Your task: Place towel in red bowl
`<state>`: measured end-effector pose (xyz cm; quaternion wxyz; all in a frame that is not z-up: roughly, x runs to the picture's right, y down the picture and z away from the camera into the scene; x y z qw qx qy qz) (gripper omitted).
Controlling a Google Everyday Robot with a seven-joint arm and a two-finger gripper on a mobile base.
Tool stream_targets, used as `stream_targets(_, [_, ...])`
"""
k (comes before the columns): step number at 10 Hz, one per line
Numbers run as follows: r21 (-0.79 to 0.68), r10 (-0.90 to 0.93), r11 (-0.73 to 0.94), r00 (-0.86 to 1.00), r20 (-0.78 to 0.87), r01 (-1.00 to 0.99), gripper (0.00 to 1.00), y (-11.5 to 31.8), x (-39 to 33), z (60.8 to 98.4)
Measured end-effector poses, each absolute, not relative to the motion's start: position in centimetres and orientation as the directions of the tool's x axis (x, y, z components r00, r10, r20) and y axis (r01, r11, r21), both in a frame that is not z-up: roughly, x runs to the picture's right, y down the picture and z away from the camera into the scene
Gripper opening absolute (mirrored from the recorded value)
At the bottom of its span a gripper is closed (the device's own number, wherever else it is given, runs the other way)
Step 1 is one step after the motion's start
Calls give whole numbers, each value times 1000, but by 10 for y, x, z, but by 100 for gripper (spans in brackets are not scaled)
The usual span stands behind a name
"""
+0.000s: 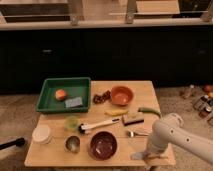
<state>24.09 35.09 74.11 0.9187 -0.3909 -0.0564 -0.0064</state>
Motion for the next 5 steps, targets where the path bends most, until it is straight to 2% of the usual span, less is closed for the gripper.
stream_targets(5, [-693,16,718,993,115,68,1,318,244,705])
